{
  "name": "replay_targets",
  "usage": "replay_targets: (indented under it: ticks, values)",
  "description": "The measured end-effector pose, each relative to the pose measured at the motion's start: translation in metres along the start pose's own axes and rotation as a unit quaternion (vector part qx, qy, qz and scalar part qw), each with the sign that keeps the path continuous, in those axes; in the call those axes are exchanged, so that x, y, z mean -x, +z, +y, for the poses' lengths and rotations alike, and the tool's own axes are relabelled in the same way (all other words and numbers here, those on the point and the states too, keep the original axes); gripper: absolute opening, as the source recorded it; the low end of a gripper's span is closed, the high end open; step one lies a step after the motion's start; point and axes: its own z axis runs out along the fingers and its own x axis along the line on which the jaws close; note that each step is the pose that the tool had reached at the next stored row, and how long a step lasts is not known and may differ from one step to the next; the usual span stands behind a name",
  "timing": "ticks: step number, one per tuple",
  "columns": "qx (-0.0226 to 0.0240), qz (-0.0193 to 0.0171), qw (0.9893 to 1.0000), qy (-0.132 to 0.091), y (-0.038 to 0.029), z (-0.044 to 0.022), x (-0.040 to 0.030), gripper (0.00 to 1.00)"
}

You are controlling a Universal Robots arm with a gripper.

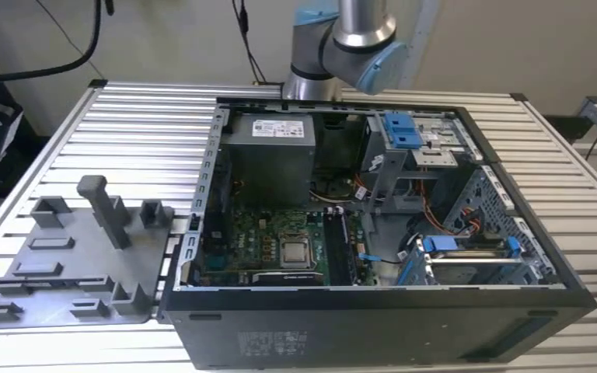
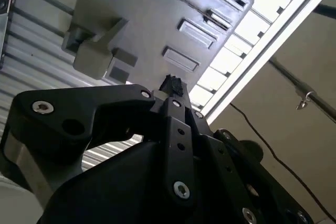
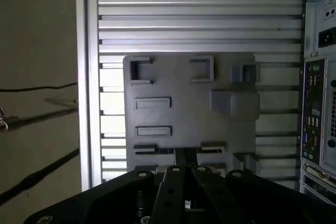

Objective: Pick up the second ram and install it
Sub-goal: 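Reach for the second ram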

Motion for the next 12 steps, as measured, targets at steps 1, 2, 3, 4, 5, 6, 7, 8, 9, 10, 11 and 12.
replay_targets:
  ticks: [1,2,3,4,5,6,7,8,9,10,11,12]
  values:
    - [-0.0001,0.0001,1.0000,0.000,-0.0001,-0.0019,0.0009,0.11]
    - [0.0000,0.0000,1.0000,-0.001,0.0000,-0.0037,0.0017,0.11]
    - [0.0000,0.0001,1.0000,-0.001,0.0000,-0.0057,0.0026,0.11]
    - [0.0000,0.0001,1.0000,-0.001,-0.0001,-0.0076,0.0034,0.11]
    - [0.0000,0.0001,1.0000,-0.002,-0.0001,-0.0098,0.0042,0.11]
    - [0.0000,0.0001,1.0000,-0.002,-0.0001,-0.0125,0.0046,0.11]
    - [0.0000,0.0001,1.0000,-0.002,-0.0003,-0.0158,0.0048,0.11]
    - [0.0000,0.0001,1.0000,-0.002,-0.0004,-0.0194,0.0049,0.11]
    - [0.0000,0.0001,1.0000,-0.002,-0.0005,-0.0229,0.0051,0.11]
    - [0.0000,0.0001,1.0000,-0.002,-0.0006,-0.0263,0.0052,0.11]
    - [0.0000,0.0002,1.0000,-0.002,-0.0008,-0.0297,0.0054,0.11]
    - [-0.0001,0.0002,1.0000,-0.002,-0.0009,-0.0328,0.0055,0.11]
